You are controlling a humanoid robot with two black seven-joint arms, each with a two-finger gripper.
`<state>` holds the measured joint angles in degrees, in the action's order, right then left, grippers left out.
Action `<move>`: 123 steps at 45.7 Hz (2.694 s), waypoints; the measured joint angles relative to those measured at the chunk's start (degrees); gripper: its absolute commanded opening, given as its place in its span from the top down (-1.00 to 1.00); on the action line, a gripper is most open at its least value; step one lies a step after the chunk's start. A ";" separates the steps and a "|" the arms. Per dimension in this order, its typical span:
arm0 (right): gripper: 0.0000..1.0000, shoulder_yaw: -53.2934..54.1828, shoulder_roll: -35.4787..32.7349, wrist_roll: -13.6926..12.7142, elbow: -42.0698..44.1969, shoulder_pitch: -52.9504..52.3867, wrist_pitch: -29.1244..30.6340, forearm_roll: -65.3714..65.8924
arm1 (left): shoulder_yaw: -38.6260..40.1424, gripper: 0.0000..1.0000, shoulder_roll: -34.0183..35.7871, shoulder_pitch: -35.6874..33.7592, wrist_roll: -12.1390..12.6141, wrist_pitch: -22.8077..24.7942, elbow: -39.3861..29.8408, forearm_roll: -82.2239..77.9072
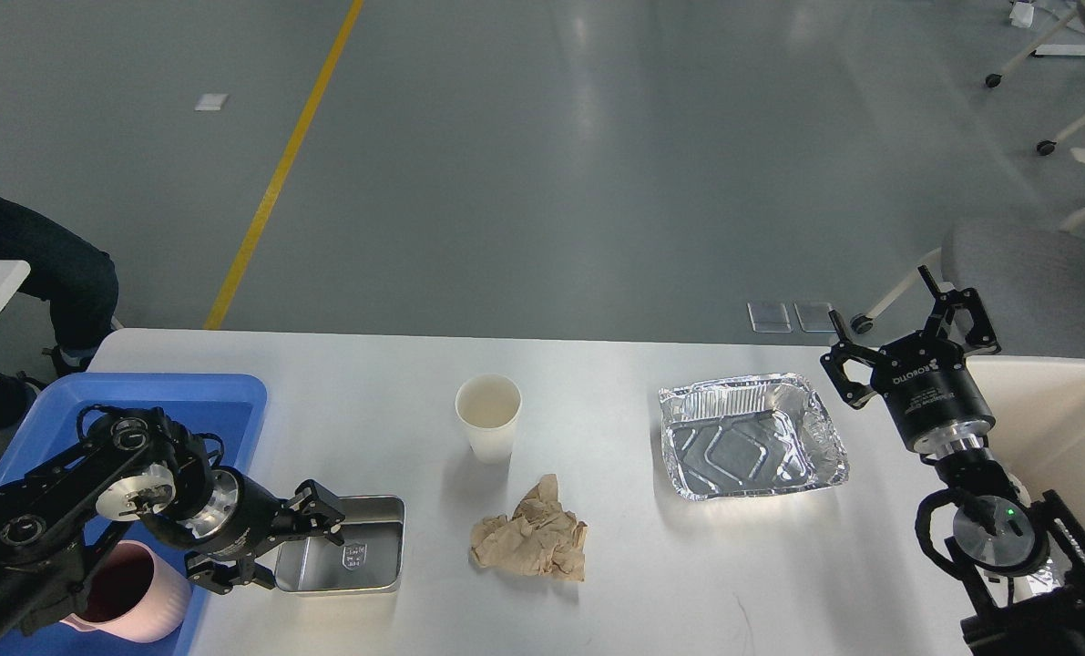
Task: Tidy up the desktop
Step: 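Lower the left gripper to the steel tray edge and grasp it, then lift the steel tray up and swing it over the blue bin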
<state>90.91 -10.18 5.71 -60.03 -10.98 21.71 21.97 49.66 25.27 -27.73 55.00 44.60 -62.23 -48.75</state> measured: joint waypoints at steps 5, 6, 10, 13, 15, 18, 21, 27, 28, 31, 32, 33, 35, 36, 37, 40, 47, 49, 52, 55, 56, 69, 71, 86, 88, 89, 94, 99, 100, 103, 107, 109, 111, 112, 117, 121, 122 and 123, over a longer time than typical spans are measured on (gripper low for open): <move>-1.00 0.00 0.06 0.00 0.00 0.02 0.00 0.00 | -0.01 0.22 0.16 0.20 0.00 0.37 0.00 0.07; -1.00 0.00 0.06 0.00 0.00 0.05 0.00 0.00 | -0.02 0.28 0.18 0.24 0.00 0.48 0.00 0.09; -1.00 0.00 0.07 0.02 0.07 0.08 0.03 0.00 | -0.04 0.55 0.20 0.29 0.00 1.05 0.00 0.13; -1.00 0.03 0.08 0.07 0.08 0.08 0.04 0.00 | -0.07 0.74 0.20 0.31 0.00 1.53 0.00 0.13; -1.00 0.03 0.11 0.07 0.09 0.09 0.04 0.00 | -0.08 0.86 0.20 0.31 0.00 1.71 0.00 0.09; -1.00 0.04 0.15 0.08 0.09 0.09 0.04 0.00 | -0.09 0.99 0.20 0.31 0.00 1.83 0.00 -0.02; -1.00 0.04 0.16 0.08 0.13 0.09 0.04 0.00 | -0.09 1.00 0.26 0.31 0.00 1.83 0.00 -0.21; -1.00 -0.01 0.24 0.09 0.17 0.13 0.04 0.00 | -0.09 1.00 0.38 0.11 0.00 1.83 0.00 -0.36; -1.00 -0.02 0.26 0.09 0.17 0.15 0.04 0.00 | -0.11 1.00 0.38 0.09 0.00 1.85 0.00 -0.34; -1.00 -0.03 0.33 0.09 0.17 0.20 0.04 0.00 | -0.46 1.00 0.46 -0.13 0.00 1.83 -0.02 -0.42; -1.00 -0.03 0.36 0.09 0.17 0.21 0.04 0.00 | -0.72 1.00 0.49 -0.24 0.00 1.83 -0.03 -0.43; -1.00 -0.03 0.38 0.09 0.17 0.23 0.04 0.00 | -1.08 1.00 0.50 -0.38 -0.01 1.83 -0.05 -0.41; -1.00 -0.03 0.41 0.09 0.16 0.25 0.04 0.00 | -1.59 1.00 0.63 -0.60 -0.02 1.84 -0.10 -0.40; -1.00 -0.03 0.41 0.09 0.16 0.25 0.04 0.00 | -1.82 1.00 0.73 -0.72 -0.02 1.86 -0.13 -0.40; -1.00 -0.03 0.42 0.09 0.16 0.26 0.04 0.00 | -1.94 1.00 0.82 -0.80 -0.02 1.89 -0.15 -0.40; -1.00 -0.03 0.42 0.09 0.13 0.26 0.04 0.00 | -2.17 1.00 1.04 -0.95 -0.01 2.00 -0.27 -0.41; -1.00 -0.03 0.43 0.09 0.09 0.26 0.04 0.00 | -2.28 1.00 1.38 -0.98 0.00 3.01 -0.68 -0.40; -1.00 -0.03 0.43 0.09 0.09 0.26 0.04 0.00 | -2.28 1.00 1.44 -0.98 0.00 3.17 -0.86 -0.39; -1.00 -0.03 0.43 0.09 0.08 0.26 0.04 0.00 | -2.28 1.00 1.50 -0.98 0.00 3.28 -1.02 -0.40; -1.00 -0.03 0.42 0.09 0.08 0.26 0.04 0.00 | -2.27 1.00 1.53 -1.00 0.00 3.40 -1.10 -0.49; -1.00 -0.03 0.42 0.09 0.08 0.26 0.04 0.00 | -2.27 1.00 1.54 -1.05 0.00 3.50 -1.12 -0.51; -1.00 0.11 0.17 0.09 0.04 0.36 0.04 0.00 | -0.03 1.00 2.99 -1.88 0.00 4.93 -2.33 -0.54; -1.00 0.13 0.16 0.09 0.04 0.36 0.04 0.00 | 0.95 1.00 3.23 -2.08 0.00 4.95 -2.56 -0.49; -1.00 0.22 0.14 0.09 0.00 0.38 0.04 0.00 | 15.92 1.00 3.31 -2.31 0.00 5.26 -3.40 -0.50; -1.00 0.21 0.17 0.09 -0.01 0.37 0.04 0.00 | 18.27 1.00 3.09 -2.19 0.00 5.25 -3.41 -0.52; -1.00 0.20 0.20 0.09 -0.01 0.37 0.04 0.00 | 19.59 1.00 2.98 -2.10 0.00 5.25 -3.41 -0.53; -1.00 0.15 0.34 0.09 -0.01 0.28 0.04 0.00 | 24.70 1.00 2.34 -2.35 0.01 4.53 -3.28 -0.62; -1.00 0.01 0.42 0.09 -0.01 0.16 0.04 0.00 | 27.84 1.00 1.06 -3.51 0.00 2.94 -3.08 -0.89; -1.00 -0.01 0.42 0.09 -0.01 0.14 0.04 0.00 | 28.22 1.00 0.88 -3.64 0.00 2.61 -3.07 -0.92; -1.00 -0.08 0.42 0.09 -0.01 0.11 0.04 0.00 | 29.22 1.00 0.54 -4.02 -0.30 1.38 -2.98 -0.98; -1.00 -0.11 0.41 0.03 -0.01 0.11 0.02 0.00 | 29.79 1.00 0.34 -4.79 -2.91 -0.48 -2.75 -1.04; -1.00 -0.12 0.37 0.03 -0.01 0.14 0.01 0.00 | 29.85 1.00 0.27 -5.13 -4.79 -1.68 -2.69 -1.06; -1.00 -0.12 0.30 0.03 0.00 0.23 0.00 0.00 | 29.86 1.00 0.23 -5.34 -6.53 -2.92 -2.63 -1.08; -1.00 -0.12 0.29 0.03 0.00 0.27 0.00 0.00 | 29.86 1.00 0.20 -5.44 -7.44 -3.63 -2.61 -1.08; -1.00 -0.12 0.25 0.03 0.07 0.32 0.00 0.00 | 29.75 1.00 -0.40 -5.86 -12.14 -7.80 -2.56 -1.12; -1.00 -0.12 0.26 0.03 0.07 0.33 0.00 0.00 | 29.73 1.00 -0.96 -6.00 -15.53 -10.32 -2.55 -1.16; -1.00 -0.12 0.27 0.03 0.07 0.33 0.00 0.00 | 29.74 1.00 -0.99 -6.07 -16.34 -10.77 -2.54 -1.17; -1.00 -0.12 0.29 0.03 0.07 0.33 0.00 0.00 | 29.77 1.00 -1.01 -6.22 -17.31 -11.29 -2.53 -1.17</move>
<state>90.79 -9.89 5.74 -59.96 -10.66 21.71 21.97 79.42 24.26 -33.96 37.69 33.31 -64.76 -49.92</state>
